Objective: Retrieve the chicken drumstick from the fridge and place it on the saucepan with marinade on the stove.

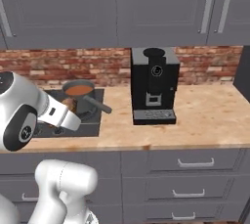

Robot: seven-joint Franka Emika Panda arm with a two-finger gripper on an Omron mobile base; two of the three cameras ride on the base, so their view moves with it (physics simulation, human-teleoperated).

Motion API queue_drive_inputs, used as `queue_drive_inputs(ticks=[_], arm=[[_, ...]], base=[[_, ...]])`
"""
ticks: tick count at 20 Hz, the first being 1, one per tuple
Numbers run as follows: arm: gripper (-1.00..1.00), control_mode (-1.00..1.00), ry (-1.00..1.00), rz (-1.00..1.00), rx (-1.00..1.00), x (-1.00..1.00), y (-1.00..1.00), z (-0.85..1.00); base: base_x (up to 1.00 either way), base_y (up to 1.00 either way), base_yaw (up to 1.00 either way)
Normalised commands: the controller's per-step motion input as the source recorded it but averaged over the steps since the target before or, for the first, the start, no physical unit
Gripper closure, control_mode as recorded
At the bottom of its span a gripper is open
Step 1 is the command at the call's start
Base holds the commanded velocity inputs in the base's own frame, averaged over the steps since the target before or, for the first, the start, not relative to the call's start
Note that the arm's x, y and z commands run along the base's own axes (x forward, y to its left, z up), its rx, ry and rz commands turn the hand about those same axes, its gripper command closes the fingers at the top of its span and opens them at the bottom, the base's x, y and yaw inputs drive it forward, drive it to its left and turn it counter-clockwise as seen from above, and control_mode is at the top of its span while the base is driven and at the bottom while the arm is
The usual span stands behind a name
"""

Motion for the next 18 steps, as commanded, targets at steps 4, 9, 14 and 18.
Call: queue_drive_inputs(ticks=[4, 9, 14, 18], arm=[[1.0, 1.0, 0.0, 0.0, 0.0, 0.0, 0.0, 0.0], [1.0, 1.0, 0.0, 0.0, 0.0, 0.0, 0.0, 0.0], [1.0, 1.0, 0.0, 0.0, 0.0, 0.0, 0.0, 0.0], [1.0, 1.0, 0.0, 0.0, 0.0, 0.0, 0.0, 0.0]], base=[[0.14, 0.41, 0.03], [0.08, 0.14, 0.14], [0.14, 0.13, 0.27], [0.0, 0.0, 0.33]])
